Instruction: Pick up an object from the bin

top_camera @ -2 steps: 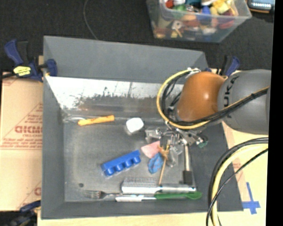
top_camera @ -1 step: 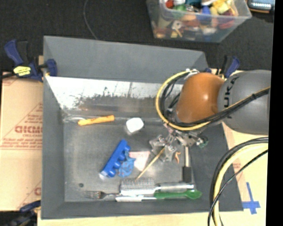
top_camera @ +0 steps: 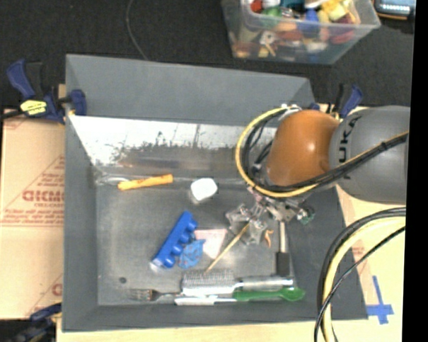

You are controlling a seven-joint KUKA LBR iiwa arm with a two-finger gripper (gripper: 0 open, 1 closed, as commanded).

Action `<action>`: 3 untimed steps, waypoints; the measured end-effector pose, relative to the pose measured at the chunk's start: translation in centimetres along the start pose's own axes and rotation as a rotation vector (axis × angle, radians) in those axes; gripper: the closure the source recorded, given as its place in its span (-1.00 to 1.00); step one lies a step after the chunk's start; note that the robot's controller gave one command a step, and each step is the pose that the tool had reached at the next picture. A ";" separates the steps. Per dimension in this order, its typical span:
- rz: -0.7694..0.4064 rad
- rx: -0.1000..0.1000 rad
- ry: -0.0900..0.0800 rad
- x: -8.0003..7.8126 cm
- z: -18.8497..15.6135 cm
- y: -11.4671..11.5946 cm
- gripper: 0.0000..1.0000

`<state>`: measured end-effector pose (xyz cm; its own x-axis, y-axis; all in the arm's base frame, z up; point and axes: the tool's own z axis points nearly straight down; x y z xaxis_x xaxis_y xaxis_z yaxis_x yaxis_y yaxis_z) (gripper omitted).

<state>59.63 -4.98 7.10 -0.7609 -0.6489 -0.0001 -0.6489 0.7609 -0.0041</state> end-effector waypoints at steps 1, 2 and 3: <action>0.001 0.001 -0.001 0.0 -0.1 -0.1 1.00; 0.004 -0.004 0.004 0.2 -4.0 0.1 1.00; 0.006 -0.003 0.002 0.1 -7.9 0.0 1.00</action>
Offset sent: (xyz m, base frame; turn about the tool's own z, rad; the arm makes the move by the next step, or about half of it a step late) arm 0.0003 -0.0003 0.0877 0.0007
